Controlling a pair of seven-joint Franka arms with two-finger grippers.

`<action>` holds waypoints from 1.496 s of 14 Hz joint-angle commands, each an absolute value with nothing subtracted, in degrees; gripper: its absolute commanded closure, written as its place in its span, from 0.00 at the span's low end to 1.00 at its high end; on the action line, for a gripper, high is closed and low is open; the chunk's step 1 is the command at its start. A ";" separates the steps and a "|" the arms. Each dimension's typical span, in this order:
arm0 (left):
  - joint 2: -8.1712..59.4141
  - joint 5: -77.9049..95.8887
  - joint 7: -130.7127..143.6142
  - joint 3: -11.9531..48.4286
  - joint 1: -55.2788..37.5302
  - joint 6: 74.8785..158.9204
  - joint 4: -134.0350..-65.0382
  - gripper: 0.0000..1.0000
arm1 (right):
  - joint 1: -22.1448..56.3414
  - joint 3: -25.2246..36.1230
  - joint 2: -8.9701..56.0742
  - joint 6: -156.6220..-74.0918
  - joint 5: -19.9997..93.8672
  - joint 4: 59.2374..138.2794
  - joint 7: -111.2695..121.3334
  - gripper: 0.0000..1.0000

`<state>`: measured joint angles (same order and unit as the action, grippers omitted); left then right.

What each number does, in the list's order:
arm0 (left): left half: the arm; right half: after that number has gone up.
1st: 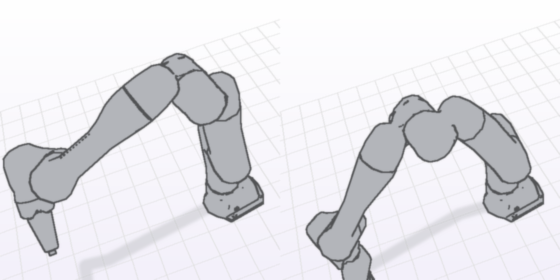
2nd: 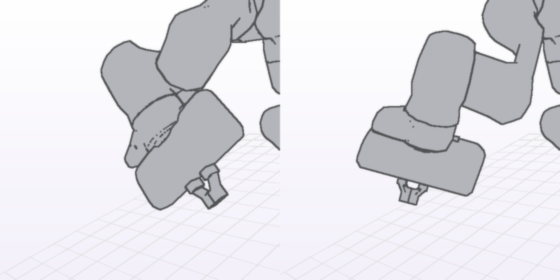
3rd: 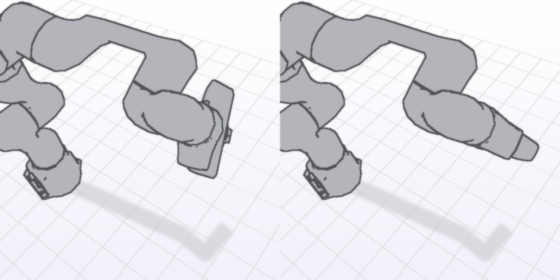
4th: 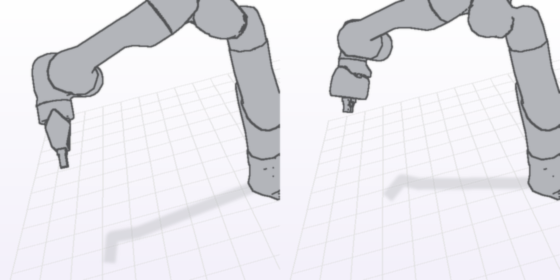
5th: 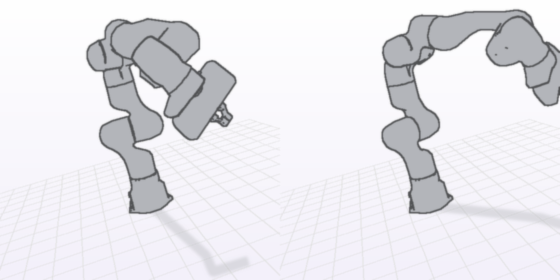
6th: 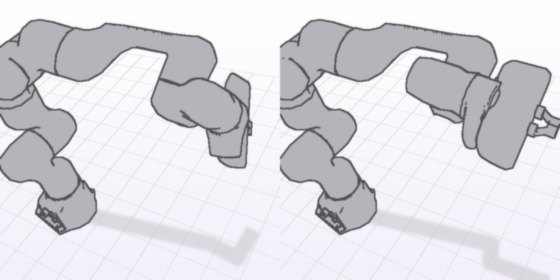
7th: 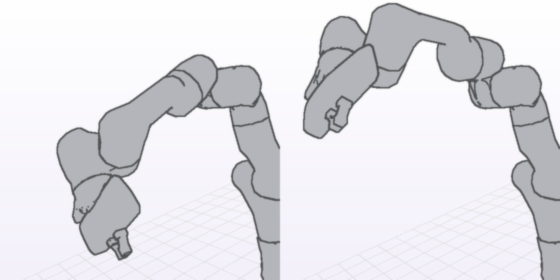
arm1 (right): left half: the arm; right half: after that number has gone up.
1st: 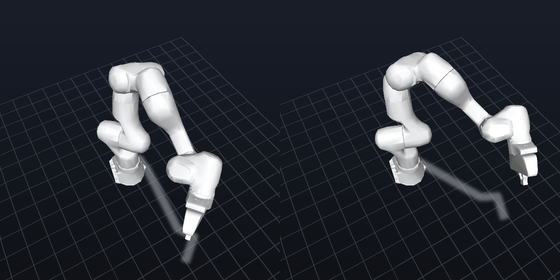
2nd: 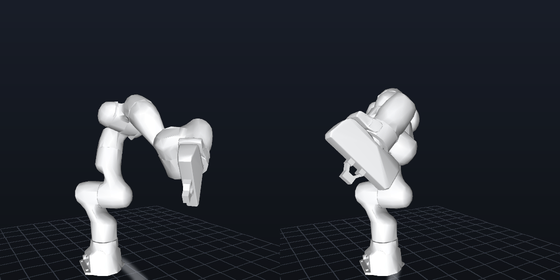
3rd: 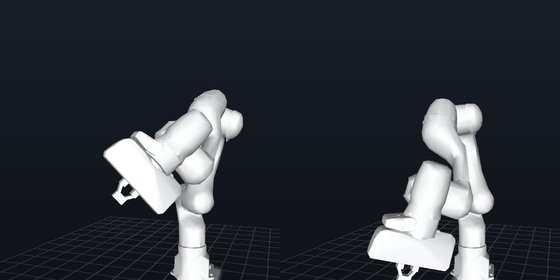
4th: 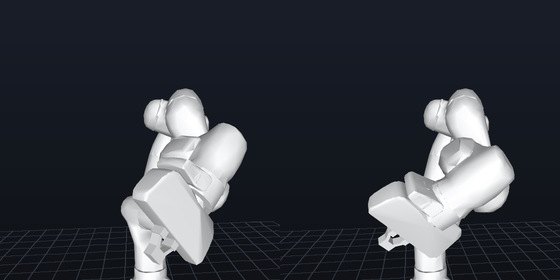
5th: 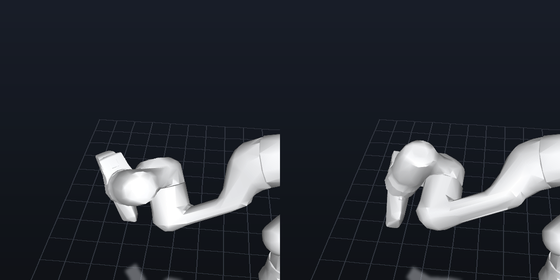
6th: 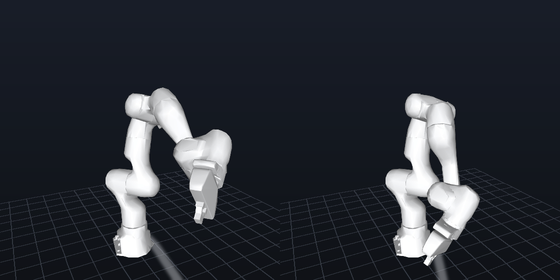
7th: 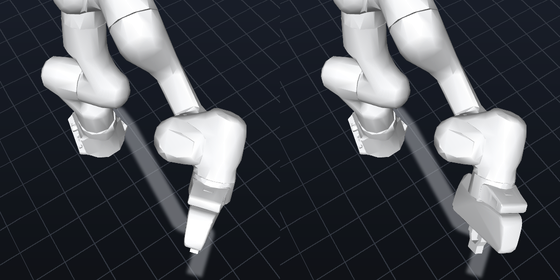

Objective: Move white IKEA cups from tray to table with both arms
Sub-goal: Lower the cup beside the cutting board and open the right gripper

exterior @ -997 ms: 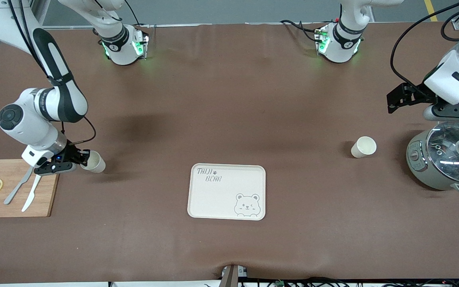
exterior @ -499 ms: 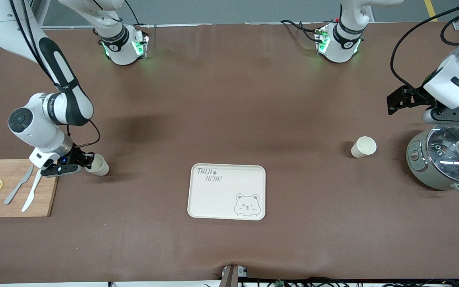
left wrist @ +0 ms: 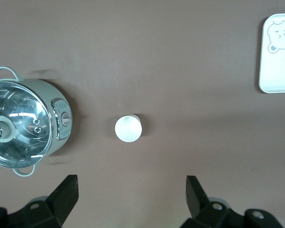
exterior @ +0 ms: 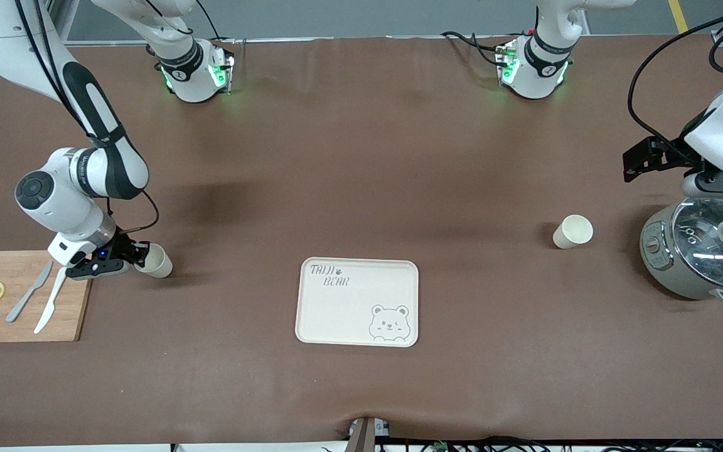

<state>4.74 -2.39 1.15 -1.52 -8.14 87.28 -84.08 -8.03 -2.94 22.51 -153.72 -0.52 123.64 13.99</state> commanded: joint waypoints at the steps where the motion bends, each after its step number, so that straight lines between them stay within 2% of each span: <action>1: 4.83 -2.81 0.61 -2.11 -8.53 86.40 -83.67 0.00 | -8.35 -3.08 23.11 -155.48 -0.88 124.01 13.01 1.00; 4: 5.19 -2.38 0.88 -2.02 -8.53 86.40 -83.58 0.00 | -8.44 -3.08 23.20 -155.39 -0.88 123.93 13.01 0.98; 6: 5.19 -2.11 0.88 -2.11 -8.53 86.40 -83.58 0.00 | -8.52 -3.08 23.20 -155.39 -0.79 123.93 13.01 0.43; 9: 5.19 -2.02 0.97 -2.02 -8.53 86.40 -83.58 0.00 | -8.61 -3.08 23.20 -155.39 -0.79 123.84 13.01 0.01; 14: 5.27 -2.02 1.05 -2.02 -8.44 86.48 -83.58 0.00 | -9.05 -3.08 22.59 -154.17 -0.79 123.49 13.27 0.00; 16: 5.27 -2.02 1.05 -2.02 -8.44 86.40 -83.58 0.00 | -9.05 -3.16 21.45 -150.93 -0.79 122.70 13.27 0.00; 18: 5.27 -1.93 1.32 -2.02 -8.44 86.48 -83.50 0.00 | -8.96 -3.16 19.35 -145.49 -0.79 120.51 13.10 0.00; 21: 5.27 -1.93 1.32 -2.02 -8.53 86.48 -83.50 0.00 | -8.88 -3.25 14.43 -131.09 -0.44 114.98 12.83 0.00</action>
<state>5.17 -2.39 1.17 -1.58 -8.14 87.28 -84.11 -8.30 -2.64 18.78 -138.98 -0.51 117.48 13.77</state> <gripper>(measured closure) 0.000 0.000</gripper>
